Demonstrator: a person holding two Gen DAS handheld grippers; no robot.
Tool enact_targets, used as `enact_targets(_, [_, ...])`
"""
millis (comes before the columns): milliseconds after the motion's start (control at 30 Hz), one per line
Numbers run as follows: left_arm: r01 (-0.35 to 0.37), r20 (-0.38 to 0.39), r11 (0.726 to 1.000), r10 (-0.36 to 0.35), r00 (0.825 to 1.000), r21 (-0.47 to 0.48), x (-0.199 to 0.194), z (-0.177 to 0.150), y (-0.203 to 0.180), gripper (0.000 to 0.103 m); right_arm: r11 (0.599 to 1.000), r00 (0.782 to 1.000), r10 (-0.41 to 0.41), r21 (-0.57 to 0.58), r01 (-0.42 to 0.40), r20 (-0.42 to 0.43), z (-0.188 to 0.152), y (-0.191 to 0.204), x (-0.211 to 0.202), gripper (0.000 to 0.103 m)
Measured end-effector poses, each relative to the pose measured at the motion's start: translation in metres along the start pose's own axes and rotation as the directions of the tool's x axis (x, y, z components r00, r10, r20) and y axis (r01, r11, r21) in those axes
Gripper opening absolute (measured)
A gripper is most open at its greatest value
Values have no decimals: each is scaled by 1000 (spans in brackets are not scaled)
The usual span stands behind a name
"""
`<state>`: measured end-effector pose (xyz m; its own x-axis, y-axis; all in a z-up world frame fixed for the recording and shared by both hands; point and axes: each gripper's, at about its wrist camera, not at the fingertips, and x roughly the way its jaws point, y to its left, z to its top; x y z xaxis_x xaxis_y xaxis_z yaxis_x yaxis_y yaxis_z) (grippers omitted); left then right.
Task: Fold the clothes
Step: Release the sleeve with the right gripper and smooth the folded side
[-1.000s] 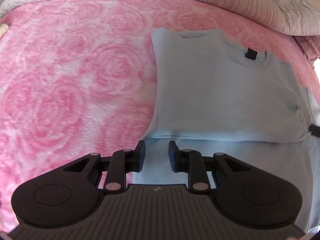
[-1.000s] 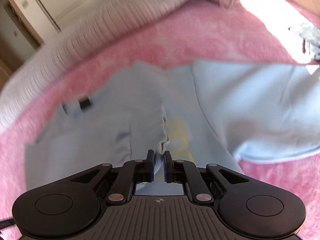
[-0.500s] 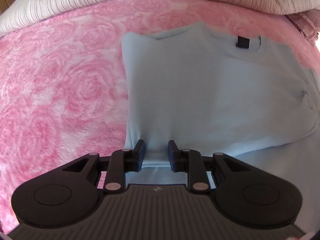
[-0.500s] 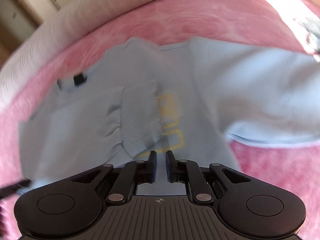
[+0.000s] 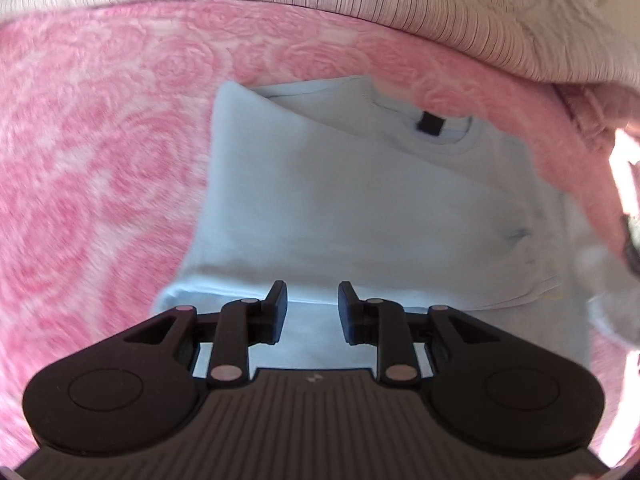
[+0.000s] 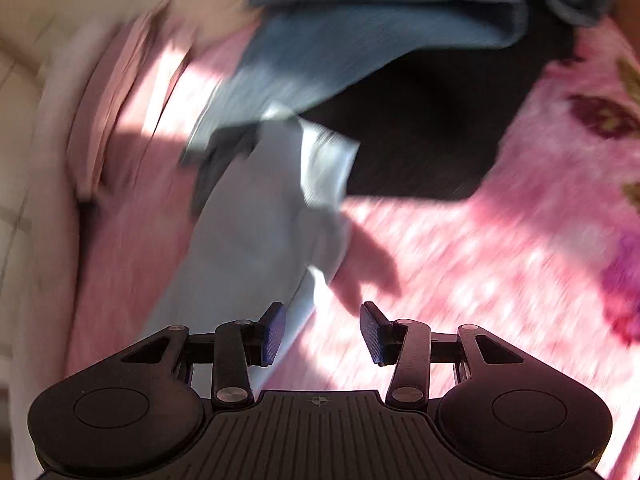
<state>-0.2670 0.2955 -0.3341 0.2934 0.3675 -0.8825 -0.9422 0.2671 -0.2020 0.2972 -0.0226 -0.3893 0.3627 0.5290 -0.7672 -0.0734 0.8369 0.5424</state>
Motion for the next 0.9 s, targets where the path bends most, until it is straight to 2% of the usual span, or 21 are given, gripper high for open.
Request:
enact_targets(67, [18,-10,999,-19,1000,-30,0,-1,-4,23,996,999,41,79,-43,27,10,-13,7,45])
enact_targets(167, [22,-23,998,-24,999,-52,2,-5,-8,23,993,997,61,102,-65,41,12,-18,22,45])
enact_targets(267, [30,-30,998,-32,999,-64,3,-7,-9,23,995,997,58,72,-62,56,11,-11,31,45])
enact_targets(333, [34,-31,997,-36,999,-69,3,-9,-8,23,999,998,46,7,-46,41,11,0,35,44])
enact_targets(367, [36,-31,997,-38,999,-72,3,-9,-7,23,999,999,21,-48,-19,26,16,4,37,28])
enact_targets(400, [37,-32,996,-40,999,-76,3,-10,-5,23,995,1000,-5,-104,6,13,21,8,40,16])
enact_targets(500, [36,-28,995,-39,999,-96,1,-11,4,23,964,995,-102,-246,103,18,20,31,42,10])
enact_targets(567, [34,-22,993,-37,999,-112,-2,-11,12,23,924,988,-147,-350,157,55,12,57,36,6])
enact_targets(600, [32,-19,992,-35,999,-121,-4,-11,16,23,894,987,-141,-417,161,79,4,74,29,5])
enact_targets(667, [27,-13,990,-29,999,-138,-7,-12,25,23,810,994,-55,-577,103,99,-26,114,9,5])
enact_targets(733, [24,-10,987,-26,1000,-161,-10,-14,34,23,706,999,39,-708,-21,9,-79,143,-8,5])
enact_targets(800, [26,-6,982,-28,1000,-188,-12,-16,41,23,573,989,116,-807,-145,-95,-132,172,-24,5])
enact_targets(900, [38,-4,975,-40,999,-220,-14,-19,50,23,330,943,195,-888,-321,-269,-212,216,-49,5])
